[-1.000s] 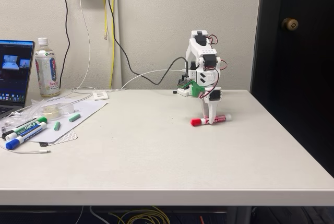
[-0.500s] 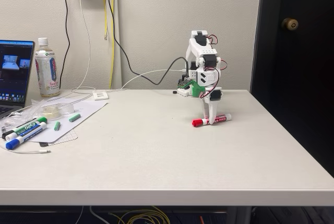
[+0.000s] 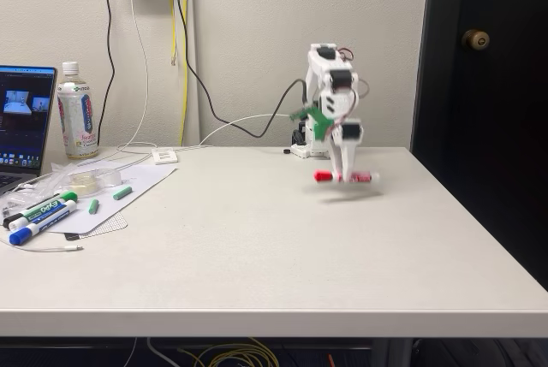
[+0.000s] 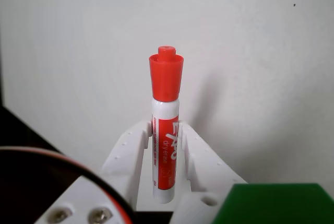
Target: Pick up the red marker.
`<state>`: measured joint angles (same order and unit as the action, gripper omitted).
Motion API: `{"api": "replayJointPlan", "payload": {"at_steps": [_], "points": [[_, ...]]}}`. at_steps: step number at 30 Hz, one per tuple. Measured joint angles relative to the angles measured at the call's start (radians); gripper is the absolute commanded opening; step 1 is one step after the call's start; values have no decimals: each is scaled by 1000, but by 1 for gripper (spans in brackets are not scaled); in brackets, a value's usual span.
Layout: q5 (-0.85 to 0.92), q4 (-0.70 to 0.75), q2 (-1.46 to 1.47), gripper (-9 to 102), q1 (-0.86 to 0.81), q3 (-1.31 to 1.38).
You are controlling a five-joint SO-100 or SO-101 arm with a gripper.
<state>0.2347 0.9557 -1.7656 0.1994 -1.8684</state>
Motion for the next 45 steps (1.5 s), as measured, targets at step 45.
{"api": "replayJointPlan", "payload": {"at_steps": [45], "points": [[-273,-245,-940,0,-109,-391]]}}
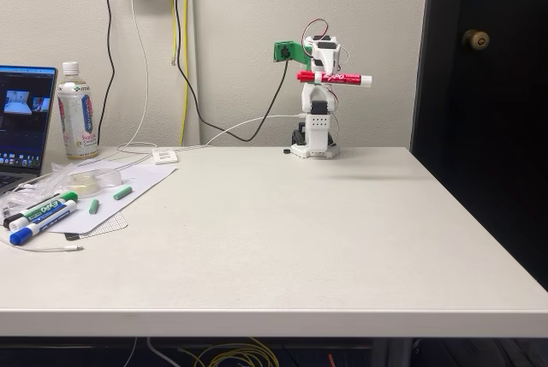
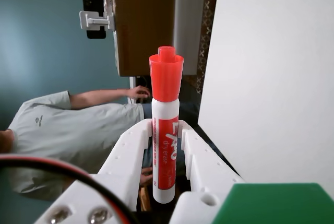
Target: Pick up the red marker.
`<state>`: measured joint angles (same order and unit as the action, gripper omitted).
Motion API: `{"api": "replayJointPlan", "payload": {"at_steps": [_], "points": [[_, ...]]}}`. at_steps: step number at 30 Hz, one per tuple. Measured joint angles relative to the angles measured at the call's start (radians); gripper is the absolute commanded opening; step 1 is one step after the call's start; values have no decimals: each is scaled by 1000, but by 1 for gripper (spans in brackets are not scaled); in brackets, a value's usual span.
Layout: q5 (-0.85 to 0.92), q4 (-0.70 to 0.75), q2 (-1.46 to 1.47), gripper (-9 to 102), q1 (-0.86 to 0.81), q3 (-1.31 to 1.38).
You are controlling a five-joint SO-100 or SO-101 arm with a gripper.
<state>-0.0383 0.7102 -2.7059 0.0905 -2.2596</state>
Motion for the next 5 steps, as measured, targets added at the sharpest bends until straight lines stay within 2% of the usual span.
{"api": "replayJointPlan", "payload": {"at_steps": [5], "points": [[-12,-3,0,0,0,0]]}}
